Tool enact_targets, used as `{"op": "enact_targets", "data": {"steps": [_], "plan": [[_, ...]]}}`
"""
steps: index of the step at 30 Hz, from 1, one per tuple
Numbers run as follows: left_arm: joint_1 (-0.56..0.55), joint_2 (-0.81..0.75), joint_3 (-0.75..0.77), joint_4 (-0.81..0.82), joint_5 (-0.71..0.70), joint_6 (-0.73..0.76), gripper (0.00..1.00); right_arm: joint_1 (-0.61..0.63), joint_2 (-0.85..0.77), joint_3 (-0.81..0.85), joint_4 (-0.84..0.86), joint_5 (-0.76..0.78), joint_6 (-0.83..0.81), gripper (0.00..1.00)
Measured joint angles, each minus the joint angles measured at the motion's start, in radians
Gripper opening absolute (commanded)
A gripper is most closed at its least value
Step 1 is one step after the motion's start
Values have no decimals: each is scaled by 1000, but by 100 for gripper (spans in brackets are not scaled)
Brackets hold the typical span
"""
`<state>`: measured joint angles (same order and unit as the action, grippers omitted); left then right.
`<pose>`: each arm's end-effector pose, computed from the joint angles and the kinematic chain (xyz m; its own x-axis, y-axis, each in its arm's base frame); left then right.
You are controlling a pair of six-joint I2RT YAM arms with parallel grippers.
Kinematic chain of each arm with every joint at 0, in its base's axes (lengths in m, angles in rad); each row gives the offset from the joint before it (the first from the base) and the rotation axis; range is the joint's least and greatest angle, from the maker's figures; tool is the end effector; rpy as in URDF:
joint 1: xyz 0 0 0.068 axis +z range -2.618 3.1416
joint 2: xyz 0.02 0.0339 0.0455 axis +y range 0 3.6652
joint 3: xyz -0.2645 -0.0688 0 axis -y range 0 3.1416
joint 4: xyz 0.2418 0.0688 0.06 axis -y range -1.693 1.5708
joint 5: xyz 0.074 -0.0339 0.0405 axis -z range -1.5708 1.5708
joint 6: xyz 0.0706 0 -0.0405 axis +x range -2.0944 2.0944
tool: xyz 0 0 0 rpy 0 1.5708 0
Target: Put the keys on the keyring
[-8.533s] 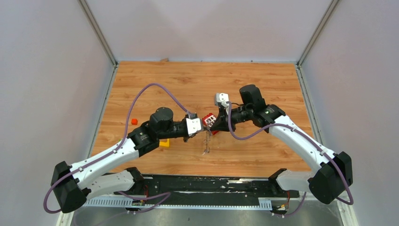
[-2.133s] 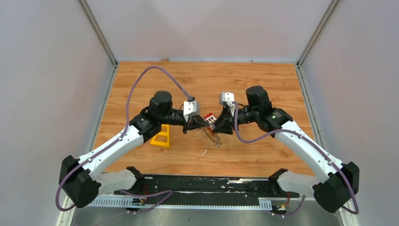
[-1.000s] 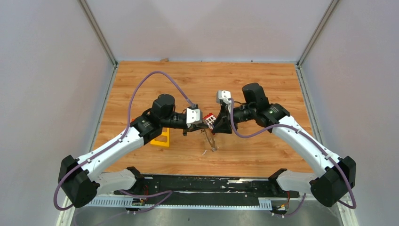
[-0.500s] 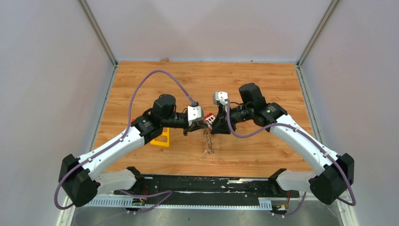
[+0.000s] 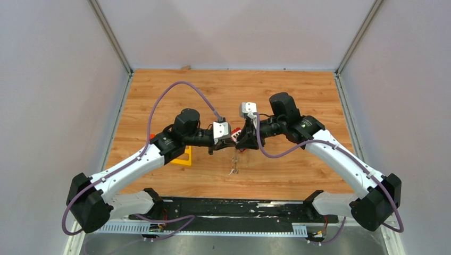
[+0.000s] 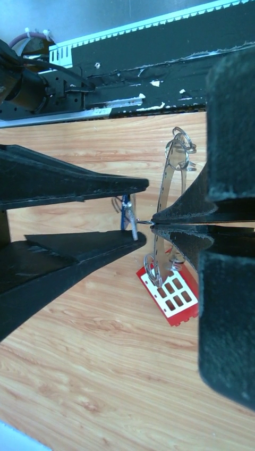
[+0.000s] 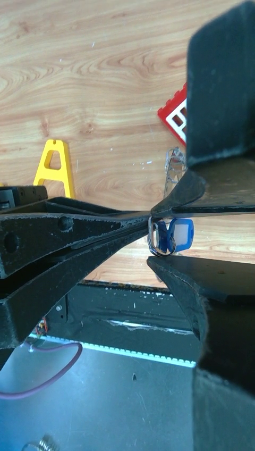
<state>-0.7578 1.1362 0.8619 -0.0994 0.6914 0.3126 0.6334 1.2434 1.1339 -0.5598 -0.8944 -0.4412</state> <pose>0.1704 -0.2232 0.2988 0.0431 0.2854 -0.9574 0.9956 0.0670 0.0648 0.1887 0.2069 0.3238 -0.0835 -0.3929 -0.9158 -0.9943 -0.0279 0.1026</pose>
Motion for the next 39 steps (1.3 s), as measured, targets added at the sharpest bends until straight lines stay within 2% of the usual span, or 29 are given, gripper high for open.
{"op": "enact_targets", "data": {"steps": [6,12,20,24,34,37,39], "plan": [[0,-9,-6,-11,-24,18,0,-72,-56,-20,-21,51,-43,0],[15,-54,-7,-46,-33,45,0,-151,-82,-104,-97,183,-163,0],[26,-68,-7,-85,-49,82,0,-185,41,-212,-242,366,-313,1],[34,-68,-7,-91,-50,91,0,-185,143,-232,-258,435,-343,11],[68,-96,-14,-107,68,142,0,-185,254,-249,-223,466,-355,58],[72,-98,-14,-121,122,167,0,-185,237,-240,-225,445,-357,66],[72,-98,-14,-123,137,170,0,-185,199,-222,-234,419,-361,67]]}}
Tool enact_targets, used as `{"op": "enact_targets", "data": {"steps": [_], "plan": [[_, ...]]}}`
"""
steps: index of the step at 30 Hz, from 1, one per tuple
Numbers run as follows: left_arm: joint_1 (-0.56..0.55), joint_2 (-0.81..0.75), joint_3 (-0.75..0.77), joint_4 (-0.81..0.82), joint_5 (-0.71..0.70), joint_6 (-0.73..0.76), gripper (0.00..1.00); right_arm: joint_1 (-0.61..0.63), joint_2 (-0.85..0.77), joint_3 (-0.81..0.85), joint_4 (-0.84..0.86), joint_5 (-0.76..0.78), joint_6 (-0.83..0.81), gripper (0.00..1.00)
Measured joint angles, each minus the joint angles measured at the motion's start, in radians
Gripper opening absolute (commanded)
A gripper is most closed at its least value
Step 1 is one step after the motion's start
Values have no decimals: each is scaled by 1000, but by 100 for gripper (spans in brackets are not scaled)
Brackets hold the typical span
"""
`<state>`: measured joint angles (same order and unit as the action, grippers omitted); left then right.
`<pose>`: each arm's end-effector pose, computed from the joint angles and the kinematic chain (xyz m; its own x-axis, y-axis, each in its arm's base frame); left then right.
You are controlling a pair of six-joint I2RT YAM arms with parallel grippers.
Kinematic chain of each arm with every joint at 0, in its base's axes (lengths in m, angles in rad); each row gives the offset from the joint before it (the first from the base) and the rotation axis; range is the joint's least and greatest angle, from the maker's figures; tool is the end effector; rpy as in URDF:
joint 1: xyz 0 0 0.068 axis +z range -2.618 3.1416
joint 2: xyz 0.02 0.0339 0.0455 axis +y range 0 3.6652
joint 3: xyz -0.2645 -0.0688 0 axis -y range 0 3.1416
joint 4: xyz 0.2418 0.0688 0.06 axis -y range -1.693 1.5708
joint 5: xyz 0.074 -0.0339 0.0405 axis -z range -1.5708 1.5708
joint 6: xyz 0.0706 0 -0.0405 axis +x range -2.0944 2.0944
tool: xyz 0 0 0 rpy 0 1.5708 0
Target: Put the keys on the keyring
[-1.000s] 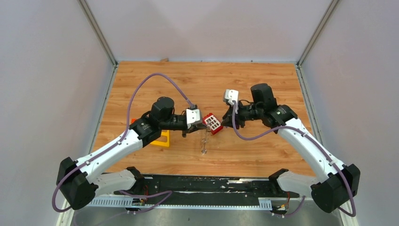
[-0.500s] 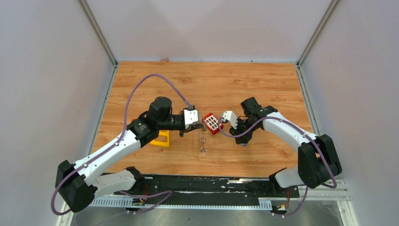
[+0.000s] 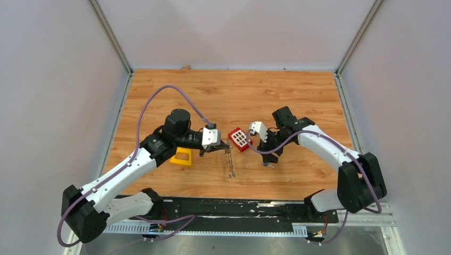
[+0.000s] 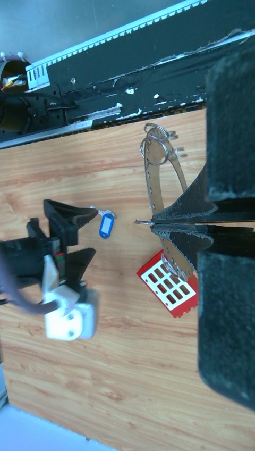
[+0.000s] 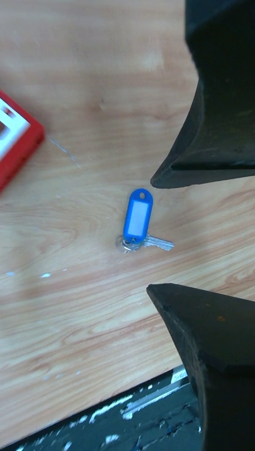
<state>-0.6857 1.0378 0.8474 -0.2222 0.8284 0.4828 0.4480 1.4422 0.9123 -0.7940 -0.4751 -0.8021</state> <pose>0.1574 -0.1960 0.3057 0.1664 0.2694 -0.9485 0.9860 -0.0330 0.1636 0.2190 0.1411 0.1727 -0.2583 -0.8333 -0.4887 -0.9661 0.2216 0.1327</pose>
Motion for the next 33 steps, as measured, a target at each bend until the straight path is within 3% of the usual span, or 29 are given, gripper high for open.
{"op": "enact_targets", "data": {"steps": [9,14,19,27,33], "plan": [[0,45,6,52,-90,-98,0,-4,-262,137,-43,-257,17,64],[0,77,21,76,-157,-210,0,2,-370,144,-23,-416,55,69],[1,85,53,92,-212,-290,0,29,-333,143,19,-488,103,71],[1,101,66,117,-230,-373,0,84,-173,134,121,-483,206,68],[1,109,66,136,-256,-413,0,140,-143,134,156,-478,251,65]]}}
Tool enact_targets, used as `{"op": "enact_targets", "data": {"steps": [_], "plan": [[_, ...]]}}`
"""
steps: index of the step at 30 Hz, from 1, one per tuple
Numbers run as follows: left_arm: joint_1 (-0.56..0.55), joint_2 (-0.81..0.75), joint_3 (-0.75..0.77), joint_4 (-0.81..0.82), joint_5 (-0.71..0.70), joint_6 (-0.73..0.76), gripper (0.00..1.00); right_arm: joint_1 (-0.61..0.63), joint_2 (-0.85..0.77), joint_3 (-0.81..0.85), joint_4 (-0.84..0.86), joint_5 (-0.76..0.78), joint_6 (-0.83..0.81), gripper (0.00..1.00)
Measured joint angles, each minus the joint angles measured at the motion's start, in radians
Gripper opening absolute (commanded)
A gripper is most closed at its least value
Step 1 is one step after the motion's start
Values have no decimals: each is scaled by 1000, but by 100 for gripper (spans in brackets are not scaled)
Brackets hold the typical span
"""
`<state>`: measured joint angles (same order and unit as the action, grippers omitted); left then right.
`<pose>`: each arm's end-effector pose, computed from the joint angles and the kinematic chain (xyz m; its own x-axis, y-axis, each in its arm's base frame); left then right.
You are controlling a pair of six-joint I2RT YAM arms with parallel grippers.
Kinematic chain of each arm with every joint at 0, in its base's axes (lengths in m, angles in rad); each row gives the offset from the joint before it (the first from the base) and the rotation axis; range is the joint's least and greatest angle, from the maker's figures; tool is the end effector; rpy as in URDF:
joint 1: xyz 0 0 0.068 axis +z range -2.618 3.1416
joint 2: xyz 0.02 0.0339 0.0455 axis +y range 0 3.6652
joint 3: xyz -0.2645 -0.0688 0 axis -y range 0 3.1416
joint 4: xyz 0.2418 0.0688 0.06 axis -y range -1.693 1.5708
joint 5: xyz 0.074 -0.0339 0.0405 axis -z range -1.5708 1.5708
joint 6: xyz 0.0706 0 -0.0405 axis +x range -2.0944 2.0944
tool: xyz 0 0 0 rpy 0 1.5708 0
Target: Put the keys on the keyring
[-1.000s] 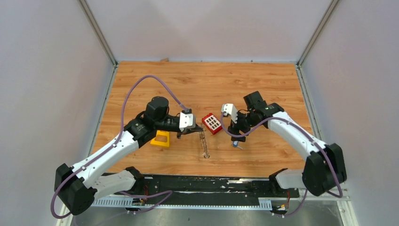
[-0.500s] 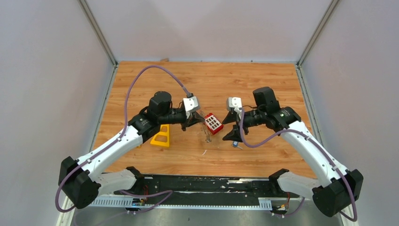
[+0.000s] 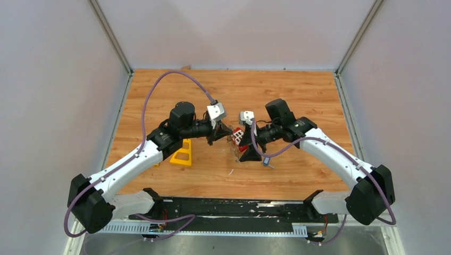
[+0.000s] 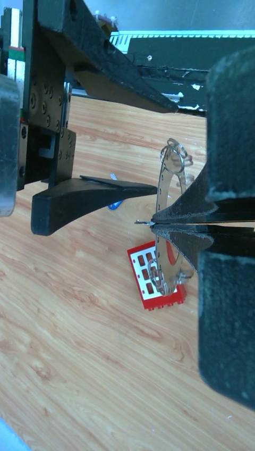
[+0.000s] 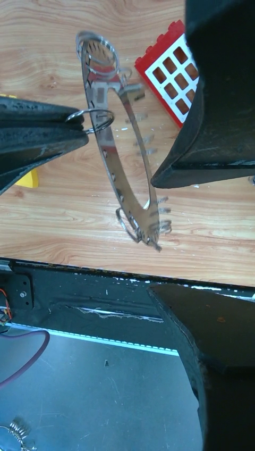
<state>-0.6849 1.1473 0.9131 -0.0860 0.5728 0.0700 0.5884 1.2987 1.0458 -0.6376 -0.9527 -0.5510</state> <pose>0.1981 -0.2112 0.3149 -0.1781 0.2214 -0.9588 0.9448 0.3107 -0.1038 0.1929 0.1979 0.2765 -0.1593 -0.4710 -0.8676 -0.9759 -0.0576 0.2105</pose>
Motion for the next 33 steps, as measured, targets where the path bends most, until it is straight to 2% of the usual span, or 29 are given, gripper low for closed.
{"op": "enact_targets", "data": {"steps": [8,13,14,19,23,25,26,33], "plan": [[0,0,0,17,-46,-32,0,13,27,0,49,18,49,63],[0,0,0,18,-63,-45,0,16,51,-2,83,61,86,55],[0,0,0,17,-64,-47,0,17,54,-2,88,69,93,52],[0,0,0,18,-80,-50,0,19,57,-2,110,93,114,24],[0,0,0,16,-90,-50,0,19,57,-2,116,113,120,16],[0,0,0,16,-96,-50,0,20,57,-2,114,116,120,9],[0,0,0,16,-98,-48,0,20,56,-2,113,118,118,2],[0,-1,0,17,-116,-29,0,17,36,-7,105,165,106,0]]}}
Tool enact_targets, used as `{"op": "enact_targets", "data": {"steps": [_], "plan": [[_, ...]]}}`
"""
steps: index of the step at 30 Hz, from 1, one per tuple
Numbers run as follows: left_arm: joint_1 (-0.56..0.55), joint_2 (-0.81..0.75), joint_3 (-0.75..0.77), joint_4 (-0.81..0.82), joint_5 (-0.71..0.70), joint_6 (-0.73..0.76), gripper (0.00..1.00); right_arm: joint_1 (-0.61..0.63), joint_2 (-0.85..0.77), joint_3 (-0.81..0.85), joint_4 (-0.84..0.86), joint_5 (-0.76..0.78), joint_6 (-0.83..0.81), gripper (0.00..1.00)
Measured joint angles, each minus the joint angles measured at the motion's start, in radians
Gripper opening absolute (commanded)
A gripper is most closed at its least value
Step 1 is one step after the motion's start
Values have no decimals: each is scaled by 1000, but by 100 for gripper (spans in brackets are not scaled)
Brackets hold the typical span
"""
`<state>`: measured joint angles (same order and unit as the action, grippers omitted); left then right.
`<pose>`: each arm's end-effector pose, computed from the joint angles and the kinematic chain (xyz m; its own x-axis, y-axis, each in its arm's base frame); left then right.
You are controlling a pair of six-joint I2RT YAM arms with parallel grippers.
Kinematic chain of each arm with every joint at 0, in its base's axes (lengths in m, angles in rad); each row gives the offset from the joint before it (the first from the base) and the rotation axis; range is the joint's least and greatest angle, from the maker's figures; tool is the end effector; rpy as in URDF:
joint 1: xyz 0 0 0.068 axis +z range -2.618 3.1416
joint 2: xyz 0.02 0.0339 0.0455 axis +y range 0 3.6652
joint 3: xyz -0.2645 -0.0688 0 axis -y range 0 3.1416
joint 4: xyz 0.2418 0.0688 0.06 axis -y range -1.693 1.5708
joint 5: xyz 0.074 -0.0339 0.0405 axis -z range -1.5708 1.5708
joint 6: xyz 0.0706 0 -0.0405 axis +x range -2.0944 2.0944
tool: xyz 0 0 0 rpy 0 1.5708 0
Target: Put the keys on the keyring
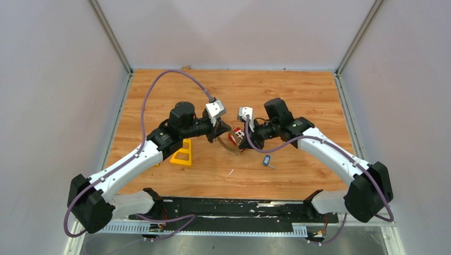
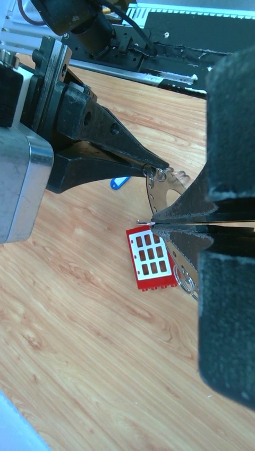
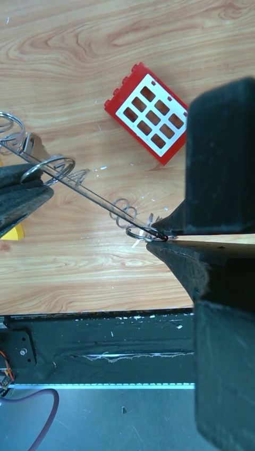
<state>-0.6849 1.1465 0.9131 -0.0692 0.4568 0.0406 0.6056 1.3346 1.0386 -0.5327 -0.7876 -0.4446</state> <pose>0.2059 -0.2084 0.3161 -0.1943 0.2058 -0.9591 0.9025 0.4207 -0.0926 0.2104 0.2065 0.2663 -0.2050 -0.5110 -0.8348 -0.9787 0.0971 0.1809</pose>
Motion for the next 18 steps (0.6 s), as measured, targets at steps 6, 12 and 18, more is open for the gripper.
{"op": "enact_targets", "data": {"steps": [6,12,18], "plan": [[-1,-6,0,-1,1,30,7,-1,-57,-37,22,48,-13,0],[4,-35,0,-18,8,94,41,-29,-106,-60,26,48,-46,0],[12,-72,12,-77,18,179,78,-58,-122,-72,7,19,-64,0]]}}
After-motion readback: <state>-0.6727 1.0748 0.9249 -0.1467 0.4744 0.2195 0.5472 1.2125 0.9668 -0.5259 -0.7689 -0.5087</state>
